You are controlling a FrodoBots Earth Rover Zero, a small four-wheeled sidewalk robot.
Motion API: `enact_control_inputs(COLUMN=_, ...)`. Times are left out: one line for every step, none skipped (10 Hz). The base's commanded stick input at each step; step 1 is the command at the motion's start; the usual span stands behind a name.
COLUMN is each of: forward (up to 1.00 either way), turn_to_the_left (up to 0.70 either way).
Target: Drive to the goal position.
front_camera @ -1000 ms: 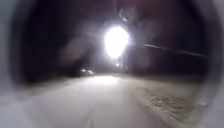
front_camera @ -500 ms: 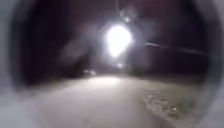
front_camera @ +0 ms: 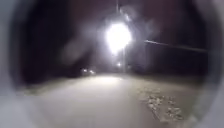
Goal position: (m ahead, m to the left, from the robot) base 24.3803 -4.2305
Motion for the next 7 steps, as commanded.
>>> enact_control_inputs(forward=1.00, turn_to_the_left=0.37)
enact_control_inputs(forward=1.00, turn_to_the_left=0.39)
enact_control_inputs(forward=1.00, turn_to_the_left=0.40)
enact_control_inputs(forward=1.00, turn_to_the_left=0.12)
enact_control_inputs(forward=1.00, turn_to_the_left=0.01)
enact_control_inputs(forward=1.00, turn_to_the_left=0.00)
enact_control_inputs(forward=1.00, turn_to_the_left=0.00)
